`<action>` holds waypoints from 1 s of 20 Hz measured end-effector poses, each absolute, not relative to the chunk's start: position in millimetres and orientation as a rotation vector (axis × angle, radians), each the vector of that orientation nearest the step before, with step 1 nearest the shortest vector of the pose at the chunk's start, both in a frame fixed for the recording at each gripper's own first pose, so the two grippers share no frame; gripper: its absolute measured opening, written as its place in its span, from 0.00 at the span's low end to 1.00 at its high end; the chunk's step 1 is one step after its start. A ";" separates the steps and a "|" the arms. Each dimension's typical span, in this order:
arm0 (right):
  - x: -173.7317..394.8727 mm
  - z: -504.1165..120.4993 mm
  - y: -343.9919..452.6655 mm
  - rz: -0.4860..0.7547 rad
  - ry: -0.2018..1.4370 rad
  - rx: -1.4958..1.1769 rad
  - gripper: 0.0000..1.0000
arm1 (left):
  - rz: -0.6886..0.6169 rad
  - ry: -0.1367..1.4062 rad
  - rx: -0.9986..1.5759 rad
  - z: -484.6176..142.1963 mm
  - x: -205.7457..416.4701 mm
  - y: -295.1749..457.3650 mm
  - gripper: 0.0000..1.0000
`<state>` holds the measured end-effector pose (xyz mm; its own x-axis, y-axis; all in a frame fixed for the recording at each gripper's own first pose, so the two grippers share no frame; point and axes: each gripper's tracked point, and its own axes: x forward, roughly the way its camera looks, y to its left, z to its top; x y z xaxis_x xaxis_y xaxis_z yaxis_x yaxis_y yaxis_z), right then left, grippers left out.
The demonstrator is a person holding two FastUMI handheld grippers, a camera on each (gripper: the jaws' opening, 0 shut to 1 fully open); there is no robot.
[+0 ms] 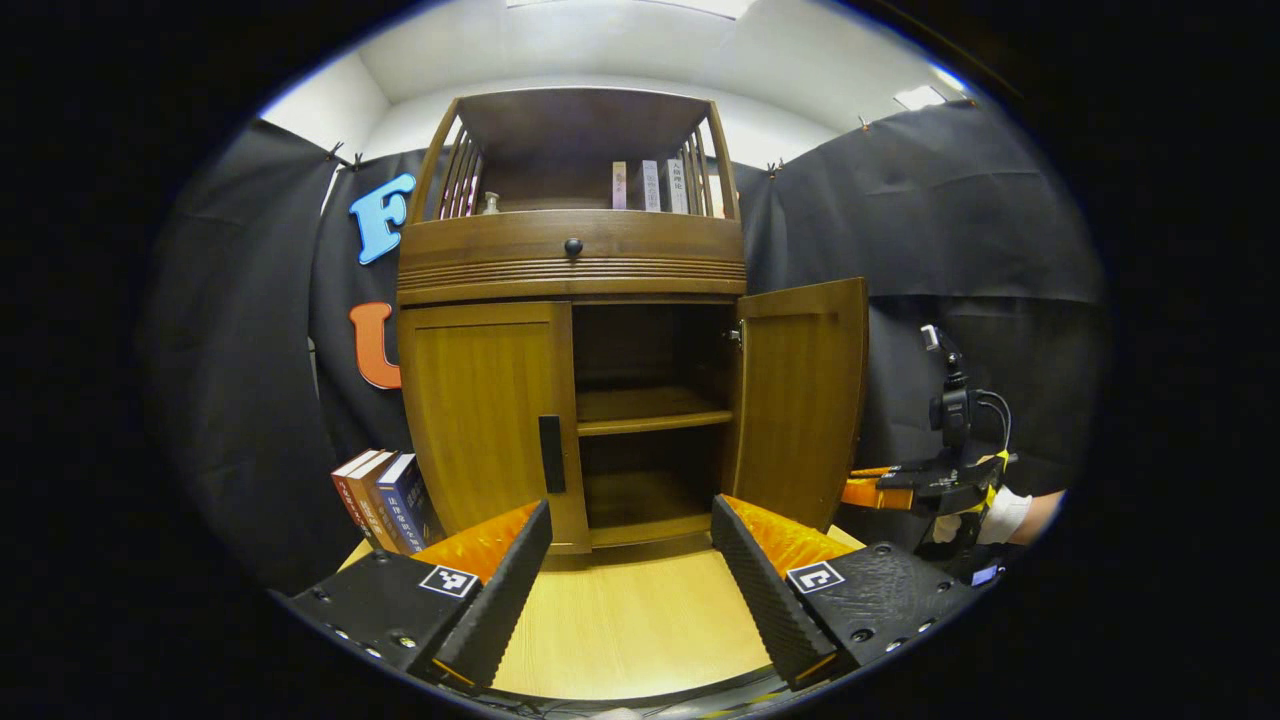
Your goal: Open the right door of the double-door shoe cabinet with the right hand, and open the left door with the left hand.
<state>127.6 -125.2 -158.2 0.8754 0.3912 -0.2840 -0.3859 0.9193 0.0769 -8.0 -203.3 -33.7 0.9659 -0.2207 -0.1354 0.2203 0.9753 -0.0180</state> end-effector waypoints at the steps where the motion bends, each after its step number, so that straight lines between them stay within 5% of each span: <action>1: 128.8 -158.4 -132.7 0.421 0.298 0.015 0.09 | -0.207 0.138 0.003 -33.9 -9.6 -210.2 0.96; 11: 133.5 -159.7 -172.2 0.547 0.311 0.044 0.11 | -0.056 0.145 0.050 -27.3 -11.7 -243.5 0.96; 19: 76.7 -119.1 -205.5 0.361 0.242 0.020 0.98 | 0.065 0.131 0.064 -29.8 18.9 -203.5 0.96; 20: 67.9 -110.2 -200.0 0.344 0.221 0.018 1.00 | 0.077 0.126 0.066 -30.8 25.2 -197.4 0.96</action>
<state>67.9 -200.0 -110.2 0.9177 0.3361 -0.2118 -0.3321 0.9416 0.0552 25.2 -197.4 -30.8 0.9891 0.0807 -0.1229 -0.0724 0.9949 0.0704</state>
